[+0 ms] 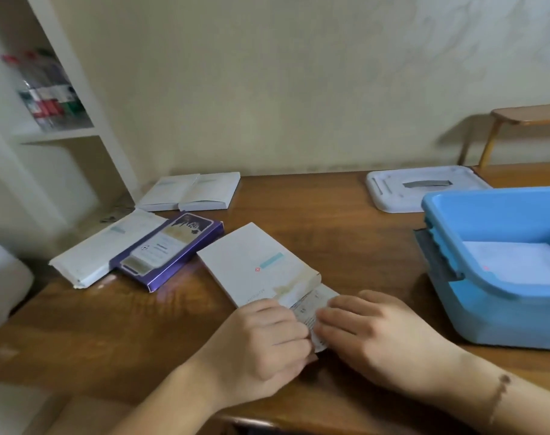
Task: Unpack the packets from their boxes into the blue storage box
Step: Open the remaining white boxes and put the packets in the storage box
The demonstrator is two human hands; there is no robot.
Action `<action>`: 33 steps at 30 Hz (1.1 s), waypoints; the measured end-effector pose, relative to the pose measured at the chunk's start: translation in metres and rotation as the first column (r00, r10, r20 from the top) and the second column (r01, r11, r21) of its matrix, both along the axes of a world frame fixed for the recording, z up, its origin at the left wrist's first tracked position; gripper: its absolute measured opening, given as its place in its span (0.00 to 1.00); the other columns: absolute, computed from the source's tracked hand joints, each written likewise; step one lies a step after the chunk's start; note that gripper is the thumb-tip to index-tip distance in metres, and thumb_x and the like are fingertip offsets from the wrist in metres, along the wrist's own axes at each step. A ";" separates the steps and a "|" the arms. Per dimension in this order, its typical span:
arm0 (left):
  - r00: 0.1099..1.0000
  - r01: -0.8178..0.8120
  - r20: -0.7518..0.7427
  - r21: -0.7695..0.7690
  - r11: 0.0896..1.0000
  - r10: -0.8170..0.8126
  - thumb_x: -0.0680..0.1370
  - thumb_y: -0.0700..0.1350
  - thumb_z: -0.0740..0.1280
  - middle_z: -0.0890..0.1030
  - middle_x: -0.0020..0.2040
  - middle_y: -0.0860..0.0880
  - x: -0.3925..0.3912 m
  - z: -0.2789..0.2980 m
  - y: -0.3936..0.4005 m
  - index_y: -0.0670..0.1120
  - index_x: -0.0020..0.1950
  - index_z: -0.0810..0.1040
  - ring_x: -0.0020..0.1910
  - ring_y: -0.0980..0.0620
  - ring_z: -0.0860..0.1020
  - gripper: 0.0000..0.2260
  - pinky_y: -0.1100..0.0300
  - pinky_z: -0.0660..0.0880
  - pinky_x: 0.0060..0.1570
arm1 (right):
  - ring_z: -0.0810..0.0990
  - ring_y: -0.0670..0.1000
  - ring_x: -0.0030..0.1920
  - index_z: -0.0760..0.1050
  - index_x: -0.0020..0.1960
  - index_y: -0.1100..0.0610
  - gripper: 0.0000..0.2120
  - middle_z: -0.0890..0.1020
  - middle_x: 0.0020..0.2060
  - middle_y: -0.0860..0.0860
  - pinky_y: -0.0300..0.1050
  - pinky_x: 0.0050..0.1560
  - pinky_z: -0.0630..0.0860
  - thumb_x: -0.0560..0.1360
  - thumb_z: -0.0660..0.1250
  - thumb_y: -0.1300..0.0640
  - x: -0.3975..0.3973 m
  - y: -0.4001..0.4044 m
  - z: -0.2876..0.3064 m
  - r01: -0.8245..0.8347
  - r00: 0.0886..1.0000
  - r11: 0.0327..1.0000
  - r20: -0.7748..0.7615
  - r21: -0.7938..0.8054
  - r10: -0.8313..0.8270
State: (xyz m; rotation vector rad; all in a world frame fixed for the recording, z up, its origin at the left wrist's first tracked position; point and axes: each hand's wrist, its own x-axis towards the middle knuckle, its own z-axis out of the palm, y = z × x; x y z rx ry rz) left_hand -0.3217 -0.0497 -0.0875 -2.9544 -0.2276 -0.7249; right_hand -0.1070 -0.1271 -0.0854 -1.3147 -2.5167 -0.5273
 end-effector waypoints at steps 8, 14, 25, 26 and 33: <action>0.968 -0.199 -0.180 -0.110 0.974 0.177 0.77 0.62 0.64 0.79 0.60 0.58 -0.011 0.001 0.007 0.54 0.60 0.80 0.59 0.60 0.74 0.17 0.64 0.72 0.61 | 0.85 0.54 0.51 0.85 0.48 0.54 0.14 0.86 0.50 0.51 0.47 0.38 0.82 0.77 0.60 0.59 0.022 -0.032 0.004 -0.092 0.995 0.986 0.046 0.137 0.087; 0.969 -0.196 -0.173 -0.100 0.975 0.177 0.77 0.61 0.64 0.78 0.61 0.59 -0.009 -0.002 0.005 0.56 0.62 0.79 0.59 0.60 0.73 0.17 0.64 0.70 0.62 | 0.86 0.51 0.49 0.84 0.40 0.54 0.09 0.86 0.44 0.50 0.44 0.34 0.81 0.74 0.65 0.60 0.028 -0.047 0.010 -0.052 0.998 0.984 -0.031 0.169 0.058; 0.972 -0.225 -0.091 -0.123 0.967 0.215 0.77 0.61 0.65 0.77 0.62 0.60 -0.005 -0.005 -0.002 0.56 0.66 0.77 0.61 0.60 0.74 0.19 0.59 0.70 0.62 | 0.85 0.49 0.42 0.84 0.41 0.55 0.07 0.86 0.44 0.49 0.44 0.27 0.79 0.73 0.67 0.59 0.028 -0.063 0.045 0.058 0.977 0.980 -0.212 0.190 -0.016; 0.978 -0.204 0.014 -0.154 0.967 0.209 0.77 0.58 0.67 0.79 0.60 0.60 -0.001 -0.006 -0.004 0.55 0.63 0.79 0.60 0.60 0.75 0.16 0.59 0.72 0.59 | 0.85 0.49 0.40 0.84 0.42 0.56 0.05 0.85 0.43 0.49 0.45 0.27 0.78 0.73 0.69 0.60 0.026 -0.063 0.051 0.090 0.963 0.969 -0.269 0.231 -0.025; 0.708 0.225 0.579 -0.727 0.649 0.404 0.73 0.56 0.72 0.86 0.44 0.54 0.047 0.058 -0.015 0.62 0.53 0.81 0.41 0.56 0.83 0.09 0.67 0.78 0.37 | 0.82 0.41 0.33 0.78 0.49 0.37 0.07 0.84 0.34 0.36 0.32 0.30 0.76 0.70 0.70 0.42 0.044 -0.058 0.110 0.296 0.454 0.954 -0.885 0.044 -0.100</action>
